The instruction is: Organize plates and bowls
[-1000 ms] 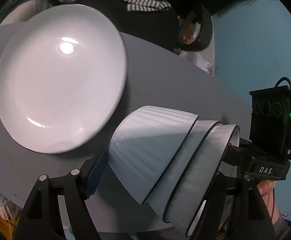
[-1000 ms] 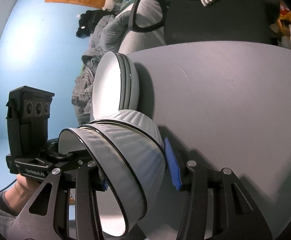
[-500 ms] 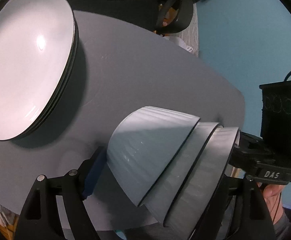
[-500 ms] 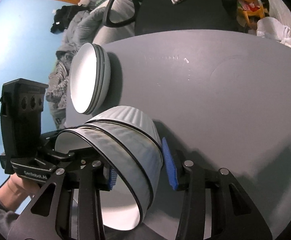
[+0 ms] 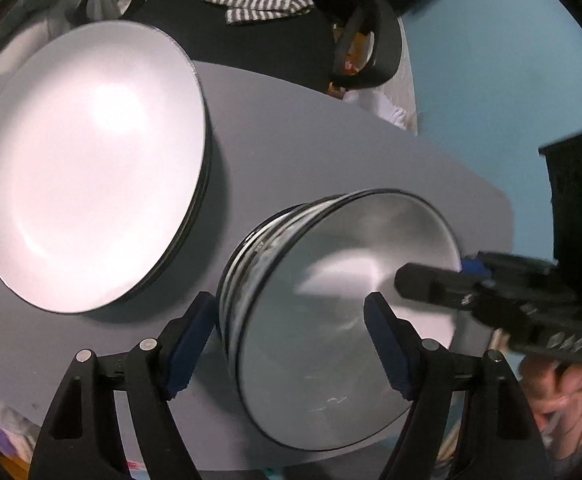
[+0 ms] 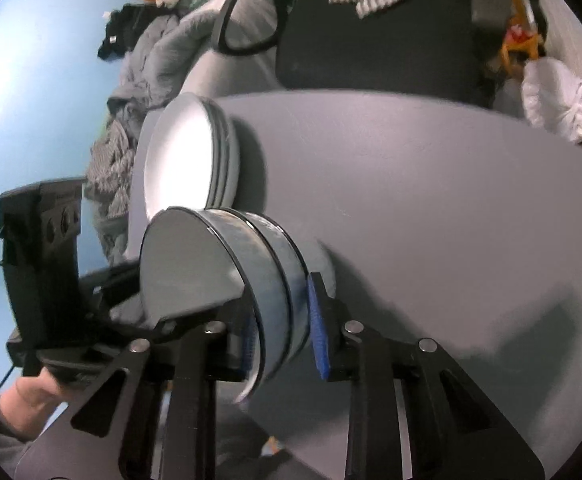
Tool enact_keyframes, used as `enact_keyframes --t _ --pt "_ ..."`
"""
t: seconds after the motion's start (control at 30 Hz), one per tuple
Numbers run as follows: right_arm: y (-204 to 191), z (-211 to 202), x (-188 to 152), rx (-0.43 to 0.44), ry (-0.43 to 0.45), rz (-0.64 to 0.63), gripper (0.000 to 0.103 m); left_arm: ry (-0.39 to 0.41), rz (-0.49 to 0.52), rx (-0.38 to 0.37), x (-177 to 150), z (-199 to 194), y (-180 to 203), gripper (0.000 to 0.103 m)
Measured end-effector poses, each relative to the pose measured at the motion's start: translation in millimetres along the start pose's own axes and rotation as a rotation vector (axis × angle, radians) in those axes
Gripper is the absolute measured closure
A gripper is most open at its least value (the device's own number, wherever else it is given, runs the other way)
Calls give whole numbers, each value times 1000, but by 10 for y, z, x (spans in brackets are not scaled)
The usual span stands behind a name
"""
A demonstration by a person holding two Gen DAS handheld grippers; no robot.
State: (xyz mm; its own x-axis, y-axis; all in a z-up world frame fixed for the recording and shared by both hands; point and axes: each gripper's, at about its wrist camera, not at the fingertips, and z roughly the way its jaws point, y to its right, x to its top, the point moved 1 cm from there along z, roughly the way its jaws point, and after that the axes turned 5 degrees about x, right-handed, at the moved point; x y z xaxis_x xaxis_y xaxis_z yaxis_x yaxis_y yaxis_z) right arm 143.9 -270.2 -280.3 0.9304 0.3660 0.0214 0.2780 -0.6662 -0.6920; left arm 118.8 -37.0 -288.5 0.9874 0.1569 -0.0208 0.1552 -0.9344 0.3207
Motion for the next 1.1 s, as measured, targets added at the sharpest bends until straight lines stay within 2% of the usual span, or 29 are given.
enact_keyframes --t 0.13,0.23,0.33,0.37,0.53,0.63,0.8,0.97,1.1 --pt "-56 67 -24 -149 -47 10 77 7 8 -16 27 -6 12 27" --pt "-69 52 -24 -206 -59 34 71 12 5 -3 57 -8 57 27" --pt "-95 -20 -12 -281 -54 22 49 1 3 17 57 25 74 27" --pt "-83 -31 -14 -292 -58 24 47 -7 5 32 27 17 50 27" --pt "32 34 18 -273 -52 57 47 -23 12 66 -107 3 -92 27" --pt "95 101 19 -221 -57 100 47 -37 -13 44 -134 49 -140 29" --pt "126 147 14 -200 -52 130 48 -52 -24 -31 -165 39 -133 50" --pt "97 181 11 -192 -52 135 57 -53 -61 -38 -137 63 -128 50" --pt "67 181 35 -204 -41 120 58 -69 -85 -70 -169 58 -180 50"
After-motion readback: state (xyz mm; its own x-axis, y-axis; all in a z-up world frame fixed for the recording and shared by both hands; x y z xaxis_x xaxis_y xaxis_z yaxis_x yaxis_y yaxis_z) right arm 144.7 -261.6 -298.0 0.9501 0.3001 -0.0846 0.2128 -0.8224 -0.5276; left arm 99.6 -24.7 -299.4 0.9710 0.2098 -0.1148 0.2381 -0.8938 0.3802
